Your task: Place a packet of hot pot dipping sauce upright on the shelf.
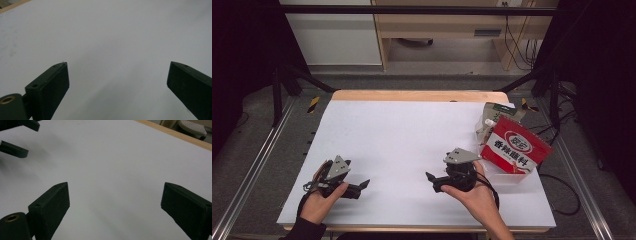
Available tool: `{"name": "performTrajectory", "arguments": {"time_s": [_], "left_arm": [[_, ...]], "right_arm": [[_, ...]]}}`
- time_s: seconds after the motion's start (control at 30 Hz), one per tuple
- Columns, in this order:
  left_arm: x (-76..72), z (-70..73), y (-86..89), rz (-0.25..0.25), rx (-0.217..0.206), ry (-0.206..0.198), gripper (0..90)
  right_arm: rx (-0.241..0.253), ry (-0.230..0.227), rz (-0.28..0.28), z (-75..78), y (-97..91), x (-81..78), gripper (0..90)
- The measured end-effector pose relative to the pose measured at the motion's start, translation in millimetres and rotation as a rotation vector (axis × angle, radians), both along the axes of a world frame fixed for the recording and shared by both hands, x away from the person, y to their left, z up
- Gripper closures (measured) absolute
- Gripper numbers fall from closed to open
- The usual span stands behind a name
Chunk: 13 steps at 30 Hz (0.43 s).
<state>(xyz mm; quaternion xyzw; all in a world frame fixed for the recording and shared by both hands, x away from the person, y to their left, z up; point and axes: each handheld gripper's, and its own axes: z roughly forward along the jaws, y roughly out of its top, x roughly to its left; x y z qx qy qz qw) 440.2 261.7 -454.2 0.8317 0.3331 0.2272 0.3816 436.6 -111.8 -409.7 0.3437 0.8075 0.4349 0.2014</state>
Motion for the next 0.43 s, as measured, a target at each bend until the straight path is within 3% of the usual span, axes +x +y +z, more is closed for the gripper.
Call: {"name": "performTrajectory", "arguments": {"time_s": [0.3, 0.43], "left_arm": [[1.0, -1.0, -1.2, 0.001, 0.005, -0.002, 4.0], [1.7, -0.4, -2.8, -0.003, 0.004, -0.006, 4.0]], "right_arm": [[-0.029, 0.039, -0.021, -38.9, 8.1, 5.9, 8.2], [-0.038, 0.039, -0.016, -45.9, 10.5, 2.2, 8.4]]}}
